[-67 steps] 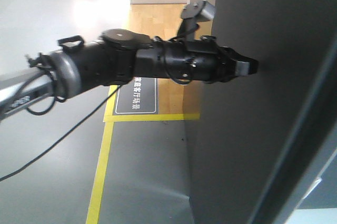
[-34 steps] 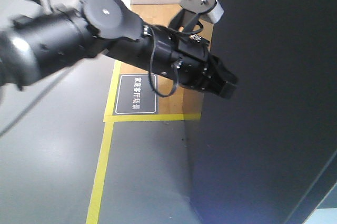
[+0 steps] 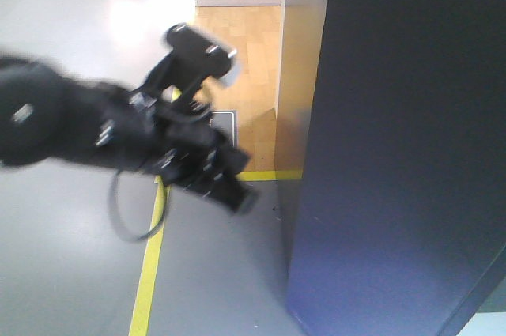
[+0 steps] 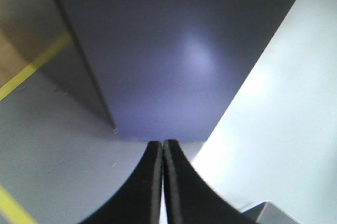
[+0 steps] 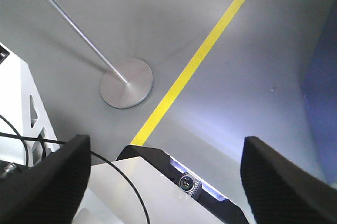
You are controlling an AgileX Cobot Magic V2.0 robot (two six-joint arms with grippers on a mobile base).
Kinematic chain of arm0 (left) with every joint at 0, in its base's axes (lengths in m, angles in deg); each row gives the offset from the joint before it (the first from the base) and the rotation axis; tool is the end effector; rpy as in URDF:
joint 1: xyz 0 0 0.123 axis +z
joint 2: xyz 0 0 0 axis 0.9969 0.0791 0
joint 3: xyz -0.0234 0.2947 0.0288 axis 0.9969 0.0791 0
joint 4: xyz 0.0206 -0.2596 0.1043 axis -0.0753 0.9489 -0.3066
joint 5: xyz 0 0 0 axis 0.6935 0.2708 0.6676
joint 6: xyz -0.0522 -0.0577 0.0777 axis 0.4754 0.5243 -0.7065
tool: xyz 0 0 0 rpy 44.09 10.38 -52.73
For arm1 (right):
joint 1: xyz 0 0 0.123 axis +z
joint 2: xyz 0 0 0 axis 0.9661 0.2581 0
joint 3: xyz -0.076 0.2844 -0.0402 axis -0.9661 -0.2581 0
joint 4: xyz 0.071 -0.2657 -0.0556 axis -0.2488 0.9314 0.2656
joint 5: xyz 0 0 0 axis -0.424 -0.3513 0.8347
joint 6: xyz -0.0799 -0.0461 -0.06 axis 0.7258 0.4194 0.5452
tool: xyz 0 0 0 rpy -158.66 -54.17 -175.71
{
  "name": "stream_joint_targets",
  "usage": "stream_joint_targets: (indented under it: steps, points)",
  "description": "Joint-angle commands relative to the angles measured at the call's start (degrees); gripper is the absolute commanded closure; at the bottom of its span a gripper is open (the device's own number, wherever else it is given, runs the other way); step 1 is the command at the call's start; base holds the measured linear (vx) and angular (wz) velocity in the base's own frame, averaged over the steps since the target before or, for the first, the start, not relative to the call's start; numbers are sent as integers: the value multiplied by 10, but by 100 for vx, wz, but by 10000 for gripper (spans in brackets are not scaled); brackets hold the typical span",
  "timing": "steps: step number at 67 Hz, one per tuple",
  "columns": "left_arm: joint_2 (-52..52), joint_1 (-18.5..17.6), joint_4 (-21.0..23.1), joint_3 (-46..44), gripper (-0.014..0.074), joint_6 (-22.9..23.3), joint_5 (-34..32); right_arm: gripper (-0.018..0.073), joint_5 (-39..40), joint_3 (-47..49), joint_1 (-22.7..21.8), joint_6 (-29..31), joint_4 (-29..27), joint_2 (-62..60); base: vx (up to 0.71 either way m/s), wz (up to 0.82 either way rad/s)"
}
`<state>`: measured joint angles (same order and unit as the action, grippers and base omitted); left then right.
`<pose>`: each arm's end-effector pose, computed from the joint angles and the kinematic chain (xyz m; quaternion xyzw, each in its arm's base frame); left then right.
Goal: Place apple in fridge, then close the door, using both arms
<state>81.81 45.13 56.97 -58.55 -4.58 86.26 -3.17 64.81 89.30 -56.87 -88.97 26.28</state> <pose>0.2538 -0.2350 0.3373 0.3375 0.8535 -0.1952 0.3457 0.0211 0.0578 0.2738 -0.2265 0.8790 0.2534 0.3345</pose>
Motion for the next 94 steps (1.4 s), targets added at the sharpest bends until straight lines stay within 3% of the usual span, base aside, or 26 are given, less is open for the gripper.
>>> stream_joint_targets:
  steps: [1, 15, 26, 47, 79, 88, 94]
  points:
    - [-65, -2, -62, 30, 603, 75, -40, 1, 22, 12, -4, 3, -16, 8, 0, 0]
    - [-156, -2, -190, 121, 603, 211, -40, 1, 23, 12, -4, 4, -27, 8, 0, 0]
    - [-198, -2, -246, 164, 603, 240, -40, 1, 59, 12, -4, 5, 4, 9, 0, 0]
    - [-203, -2, -246, 169, 603, 240, -21, 94, 117, 12, -4, -47, 107, 83, 0, 0]
    - [-203, -2, -246, 169, 603, 240, -21, 571, 243, 18, -4, -48, 189, 230, 0, 0]
    - [-203, -2, -246, 169, 603, 240, -21, 569, 268, 52, -4, -62, 234, 258, 0, 0]
    - [-203, -2, -246, 169, 603, 240, -21, 568, 277, 86, -4, -109, 303, 275, 0, 0]
